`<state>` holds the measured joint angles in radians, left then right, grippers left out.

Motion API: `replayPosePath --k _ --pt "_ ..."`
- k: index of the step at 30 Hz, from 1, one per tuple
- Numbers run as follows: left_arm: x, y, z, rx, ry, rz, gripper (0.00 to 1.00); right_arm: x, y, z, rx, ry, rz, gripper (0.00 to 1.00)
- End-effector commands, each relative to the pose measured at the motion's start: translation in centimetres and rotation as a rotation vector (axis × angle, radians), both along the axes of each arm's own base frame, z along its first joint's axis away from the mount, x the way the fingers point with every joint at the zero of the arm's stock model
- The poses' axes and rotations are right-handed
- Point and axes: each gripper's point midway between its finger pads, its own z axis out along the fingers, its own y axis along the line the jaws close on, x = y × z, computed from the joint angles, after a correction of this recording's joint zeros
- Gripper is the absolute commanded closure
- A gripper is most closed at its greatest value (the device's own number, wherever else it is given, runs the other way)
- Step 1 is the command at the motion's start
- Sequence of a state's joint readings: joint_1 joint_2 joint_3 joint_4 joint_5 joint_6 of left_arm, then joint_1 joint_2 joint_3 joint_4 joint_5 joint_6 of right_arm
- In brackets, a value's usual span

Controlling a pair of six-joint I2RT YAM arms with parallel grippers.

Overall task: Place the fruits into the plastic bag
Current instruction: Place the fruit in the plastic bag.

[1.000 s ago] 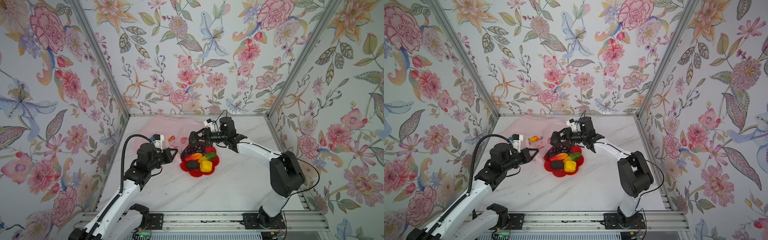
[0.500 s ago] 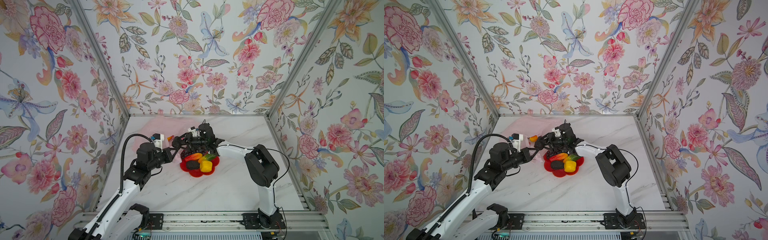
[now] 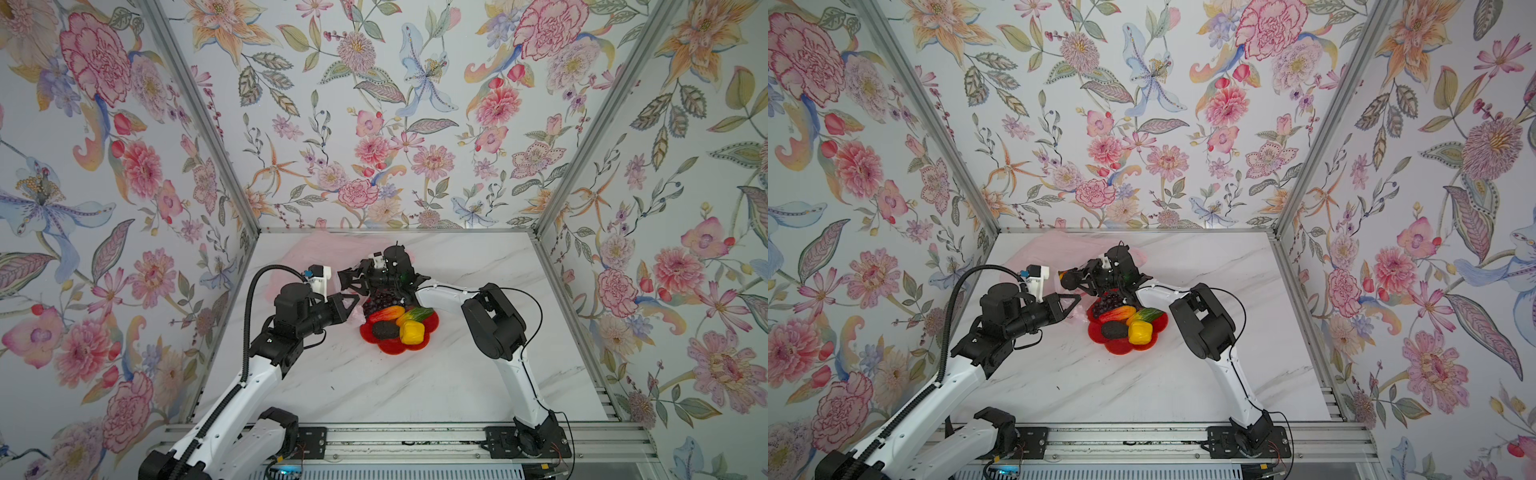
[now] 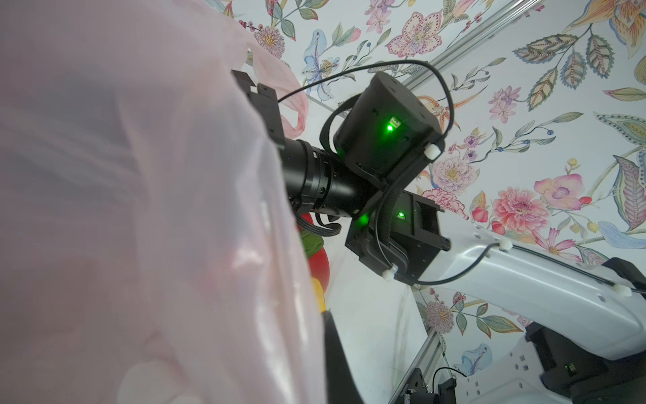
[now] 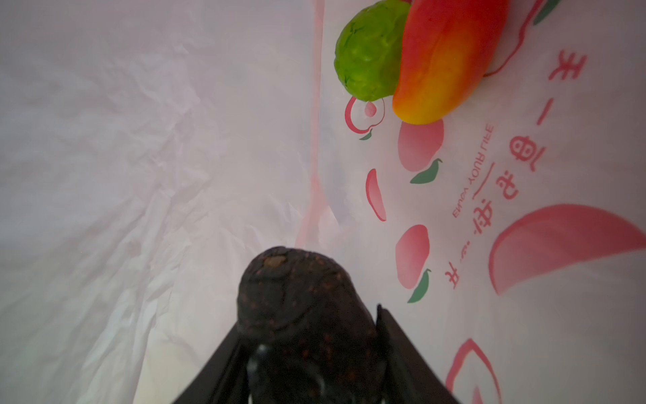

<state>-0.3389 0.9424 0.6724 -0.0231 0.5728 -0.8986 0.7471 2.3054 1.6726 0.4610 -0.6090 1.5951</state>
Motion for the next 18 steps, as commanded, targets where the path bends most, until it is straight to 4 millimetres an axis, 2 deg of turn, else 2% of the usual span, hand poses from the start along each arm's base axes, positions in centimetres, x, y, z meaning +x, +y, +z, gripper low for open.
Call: replayPosePath --k 1,9,18 --pt "0.1 -0.7 2.2 -0.030 -0.050 -0.041 1.00 0.4 1.6 1.2 0.040 -0.018 0.005 0.48" --pt "0.2 -1.1 2.4 -0.041 -0.057 -0.054 1.00 0.4 4.2 -0.6 0.032 0.006 0.049 0.45" --pt "0.7 -1.5 2.5 -0.050 -0.064 -0.069 1.00 -0.6 7.1 -2.8 -0.001 0.031 0.129 0.42"
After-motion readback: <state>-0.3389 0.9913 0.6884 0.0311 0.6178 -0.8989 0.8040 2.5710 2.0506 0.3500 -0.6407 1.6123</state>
